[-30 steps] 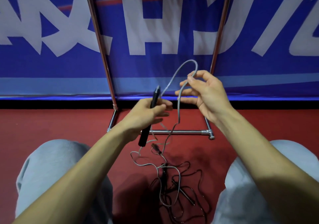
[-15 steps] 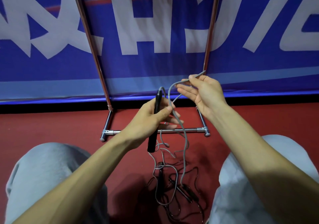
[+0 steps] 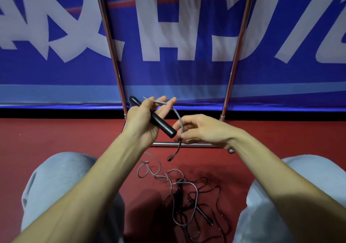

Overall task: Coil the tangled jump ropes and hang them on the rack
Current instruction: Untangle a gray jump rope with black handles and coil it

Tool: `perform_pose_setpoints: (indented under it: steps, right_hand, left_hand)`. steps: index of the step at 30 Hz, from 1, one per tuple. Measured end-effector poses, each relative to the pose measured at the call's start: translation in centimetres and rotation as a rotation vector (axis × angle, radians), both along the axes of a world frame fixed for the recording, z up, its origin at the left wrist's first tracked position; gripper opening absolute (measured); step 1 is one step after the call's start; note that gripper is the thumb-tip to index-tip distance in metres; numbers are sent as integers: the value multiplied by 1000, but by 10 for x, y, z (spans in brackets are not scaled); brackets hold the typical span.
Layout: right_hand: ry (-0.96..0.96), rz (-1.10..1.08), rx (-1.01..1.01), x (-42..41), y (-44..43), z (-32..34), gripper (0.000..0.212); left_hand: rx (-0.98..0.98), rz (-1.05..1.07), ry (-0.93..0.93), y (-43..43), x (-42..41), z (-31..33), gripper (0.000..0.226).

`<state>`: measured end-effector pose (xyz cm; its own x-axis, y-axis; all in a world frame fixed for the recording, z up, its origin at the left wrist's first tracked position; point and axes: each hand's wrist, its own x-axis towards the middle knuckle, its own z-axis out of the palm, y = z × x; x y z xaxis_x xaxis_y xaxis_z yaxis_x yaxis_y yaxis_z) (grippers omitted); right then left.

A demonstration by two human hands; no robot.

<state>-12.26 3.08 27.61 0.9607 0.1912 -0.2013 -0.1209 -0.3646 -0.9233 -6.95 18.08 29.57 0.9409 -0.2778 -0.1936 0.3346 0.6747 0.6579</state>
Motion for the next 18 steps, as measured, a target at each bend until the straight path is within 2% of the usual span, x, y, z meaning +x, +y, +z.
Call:
perform_pose_setpoints:
  steps: [2,5,8,10,12,16,18]
  right_hand:
    - [-93,-35,-141,3,3,-4,17]
    - [-199,-156,-410,9,1,-12,22]
    - [-206,-262,-432,11,-3,-14,22]
    - [-211,-368,-353,12,-9,-10,23]
    - [-224,-479,-185,10,-17,-3,25]
    - [-273,-650,158,6,-32,14,20]
    - [-294,-717,296,4,-37,20,19]
  left_hand:
    - [-62,-10,43,3,3,1,8]
    - [-89,-16,62,3,3,0,8]
    - [-18,-14,41,-1,5,-8,10]
    - [113,-44,-18,-4,8,-14,13]
    - [298,-121,-95,-6,7,-18,9]
    - [657,-396,-267,-11,-6,-22,17]
    - [756,-520,-346,-14,-11,-27,17]
